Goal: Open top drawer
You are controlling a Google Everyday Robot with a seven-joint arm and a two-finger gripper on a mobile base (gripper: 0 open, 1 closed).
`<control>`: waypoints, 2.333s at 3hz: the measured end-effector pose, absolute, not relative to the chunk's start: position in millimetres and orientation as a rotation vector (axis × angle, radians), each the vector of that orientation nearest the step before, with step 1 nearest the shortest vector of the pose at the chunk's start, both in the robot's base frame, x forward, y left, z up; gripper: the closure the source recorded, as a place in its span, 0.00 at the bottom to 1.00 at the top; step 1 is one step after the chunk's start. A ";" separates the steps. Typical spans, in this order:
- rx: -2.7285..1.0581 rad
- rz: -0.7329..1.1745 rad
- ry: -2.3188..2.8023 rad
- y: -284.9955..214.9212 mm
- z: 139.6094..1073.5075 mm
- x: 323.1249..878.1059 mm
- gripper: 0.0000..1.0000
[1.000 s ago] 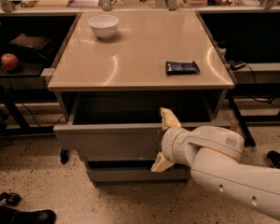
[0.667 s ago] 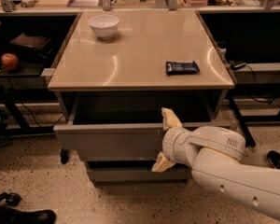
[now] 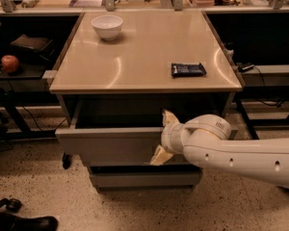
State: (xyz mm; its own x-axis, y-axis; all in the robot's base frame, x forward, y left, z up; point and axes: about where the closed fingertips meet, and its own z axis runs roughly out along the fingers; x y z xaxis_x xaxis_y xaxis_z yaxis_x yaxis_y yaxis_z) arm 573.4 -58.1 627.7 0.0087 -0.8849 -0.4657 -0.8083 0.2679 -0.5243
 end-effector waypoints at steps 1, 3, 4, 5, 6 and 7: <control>-1.543 -0.131 1.797 -58.1 627.8 573.4 0.00; -1.543 -0.131 1.797 -58.0 627.8 573.4 0.42; -1.543 -0.131 1.797 -58.0 627.8 573.4 0.66; -1.543 -0.131 1.797 -58.0 627.8 573.4 0.89; -1.543 -0.131 1.797 -58.0 627.9 573.4 1.00; -1.543 -0.131 1.797 -58.0 636.9 573.4 1.00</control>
Offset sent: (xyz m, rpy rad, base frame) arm 0.0000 0.0000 0.0000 0.0000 -0.0001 0.0000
